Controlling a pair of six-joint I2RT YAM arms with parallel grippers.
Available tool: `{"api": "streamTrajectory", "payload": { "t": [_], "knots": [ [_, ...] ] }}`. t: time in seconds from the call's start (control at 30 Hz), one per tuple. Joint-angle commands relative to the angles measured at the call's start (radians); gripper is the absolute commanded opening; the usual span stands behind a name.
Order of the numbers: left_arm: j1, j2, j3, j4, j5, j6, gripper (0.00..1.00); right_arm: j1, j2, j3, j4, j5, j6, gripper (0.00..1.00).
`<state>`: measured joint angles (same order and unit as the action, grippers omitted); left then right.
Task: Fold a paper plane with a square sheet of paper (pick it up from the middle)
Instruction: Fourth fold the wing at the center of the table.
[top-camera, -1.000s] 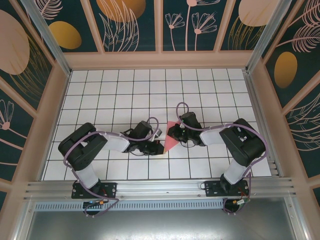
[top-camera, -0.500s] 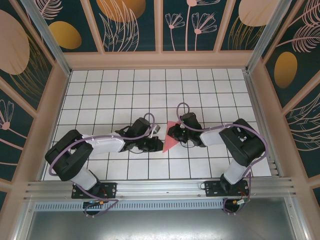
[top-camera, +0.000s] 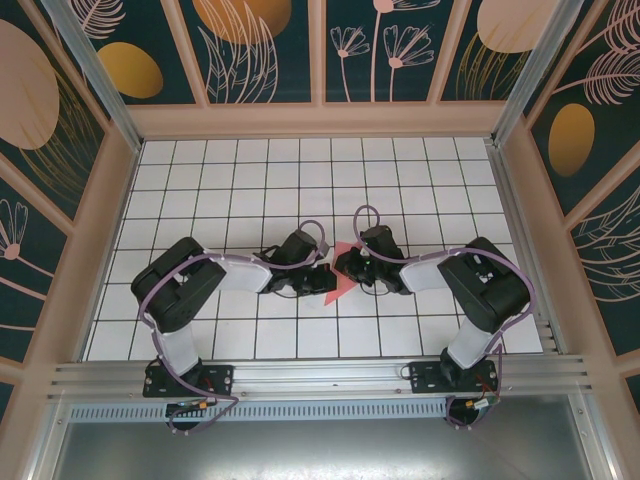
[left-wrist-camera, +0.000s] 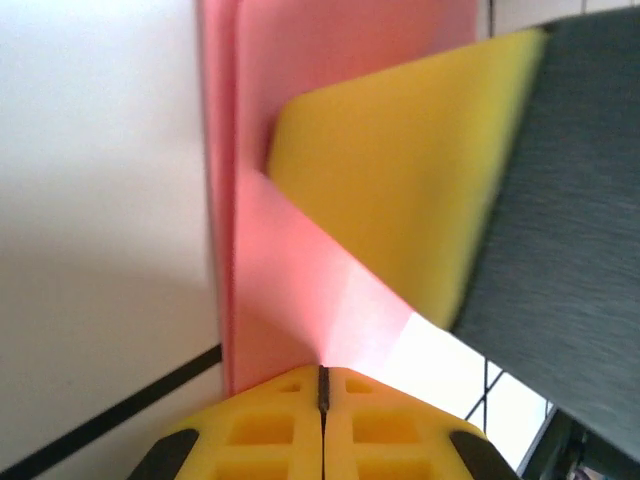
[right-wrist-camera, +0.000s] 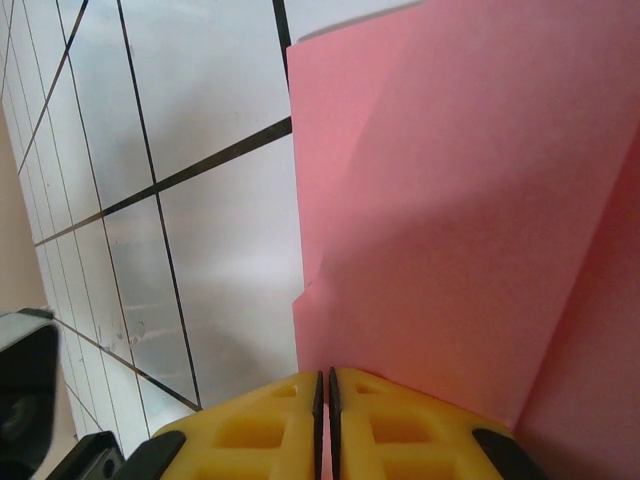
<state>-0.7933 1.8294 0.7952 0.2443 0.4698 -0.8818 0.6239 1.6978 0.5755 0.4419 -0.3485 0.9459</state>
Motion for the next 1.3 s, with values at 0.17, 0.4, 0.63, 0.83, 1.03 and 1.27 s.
{"api": "streamTrajectory", "payload": {
  "t": [0.17, 0.4, 0.63, 0.83, 1.03, 1.27],
  "knots": [
    [-0.005, 0.003, -0.117, -0.062, -0.111, 0.032, 0.0, -0.023, 0.001, 0.056, -0.237, 0.069, -0.077, 0.15],
    [-0.005, 0.008, -0.149, -0.05, -0.103, 0.046, 0.0, -0.062, -0.133, 0.103, -0.216, -0.001, -0.13, 0.15],
    [-0.005, 0.011, -0.12, -0.068, -0.099, 0.06, 0.0, -0.026, -0.189, 0.055, -0.183, -0.009, -0.113, 0.13],
    [-0.005, 0.014, -0.115, -0.077, -0.1, 0.064, 0.0, 0.012, -0.096, 0.042, -0.094, -0.032, -0.079, 0.07],
    [-0.005, 0.012, -0.122, -0.084, -0.105, 0.066, 0.0, 0.015, -0.019, 0.048, -0.127, 0.037, -0.095, 0.06],
    [-0.005, 0.009, -0.149, -0.088, -0.12, 0.072, 0.0, -0.067, 0.059, 0.029, -0.107, 0.062, -0.121, 0.07]
  ]
}}
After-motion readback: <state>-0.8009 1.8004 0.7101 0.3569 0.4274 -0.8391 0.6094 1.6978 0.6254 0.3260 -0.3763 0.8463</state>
